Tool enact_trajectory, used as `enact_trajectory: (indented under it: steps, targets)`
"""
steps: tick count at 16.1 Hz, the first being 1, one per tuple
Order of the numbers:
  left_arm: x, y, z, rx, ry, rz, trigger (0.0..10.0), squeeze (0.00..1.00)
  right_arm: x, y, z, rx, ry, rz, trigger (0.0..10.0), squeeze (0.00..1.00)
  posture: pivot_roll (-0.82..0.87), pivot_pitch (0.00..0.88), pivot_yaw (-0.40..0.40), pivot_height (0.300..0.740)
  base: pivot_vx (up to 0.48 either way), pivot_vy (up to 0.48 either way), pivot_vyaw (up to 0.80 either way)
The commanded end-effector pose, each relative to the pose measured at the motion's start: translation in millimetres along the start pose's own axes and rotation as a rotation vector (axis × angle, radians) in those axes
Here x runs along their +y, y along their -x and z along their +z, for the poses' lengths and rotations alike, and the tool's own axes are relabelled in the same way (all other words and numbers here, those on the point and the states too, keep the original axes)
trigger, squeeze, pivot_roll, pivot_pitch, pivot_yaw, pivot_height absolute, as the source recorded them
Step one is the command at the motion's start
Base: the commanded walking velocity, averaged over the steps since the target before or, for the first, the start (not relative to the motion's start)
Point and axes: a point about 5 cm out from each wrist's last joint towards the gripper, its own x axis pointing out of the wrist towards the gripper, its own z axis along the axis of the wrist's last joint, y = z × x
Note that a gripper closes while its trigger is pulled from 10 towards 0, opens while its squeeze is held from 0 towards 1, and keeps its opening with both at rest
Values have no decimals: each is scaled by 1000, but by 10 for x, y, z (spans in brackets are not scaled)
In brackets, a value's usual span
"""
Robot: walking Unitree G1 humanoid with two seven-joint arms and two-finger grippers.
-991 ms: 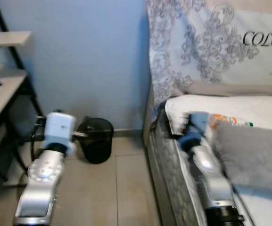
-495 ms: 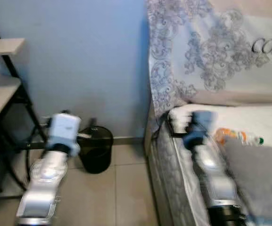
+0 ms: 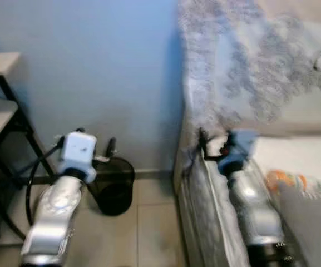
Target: Clean up the room
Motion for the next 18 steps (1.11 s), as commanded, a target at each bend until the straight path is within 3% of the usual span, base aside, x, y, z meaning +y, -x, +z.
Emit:
enact_trajectory:
  steps: [1, 2, 4, 6, 9, 14, 17, 18]
  targets:
    - [-53, -24, 47, -15, 4, -20, 10000, 165, -95, 28, 48, -16, 15, -29, 10000, 0, 92, 17, -5, 740, 394, 0, 0]
    - [-54, -27, 53, -17, 2, -21, 10000, 157, -97, 35, 50, -18, 2, -38, 10000, 0, 92, 17, -5, 740, 394, 0, 0]
    - [-67, -38, 87, -28, 0, -28, 10000, 118, -118, 54, 78, -21, 60, -68, 10000, 0, 89, 18, 4, 740, 186, 0, -284]
    - [-78, -42, 105, -35, 1, -34, 10000, 114, -108, 74, 106, -31, 35, -76, 10000, 0, 87, 19, 10, 740, 0, 0, -684]
    - [-104, -45, 130, -40, 46, -47, 10000, 0, -117, 116, 191, -92, -9, -113, 10000, 0, 81, 24, 14, 740, 0, 0, -800]
    - [-104, -45, 182, -42, 73, -41, 10000, 0, -174, 111, 294, -117, 41, -175, 10000, 0, 77, 19, 1, 740, 0, 0, -800]
    - [-64, -74, 277, -95, 29, -22, 10000, 0, -147, 119, 397, -147, 20, -161, 10000, 0, 73, 14, -5, 740, 0, 0, -800]
    - [-76, -81, 288, -103, 19, -21, 10000, 0, -169, 126, 433, -158, 63, -176, 10000, 0, 70, 14, -7, 740, 0, 0, -800]
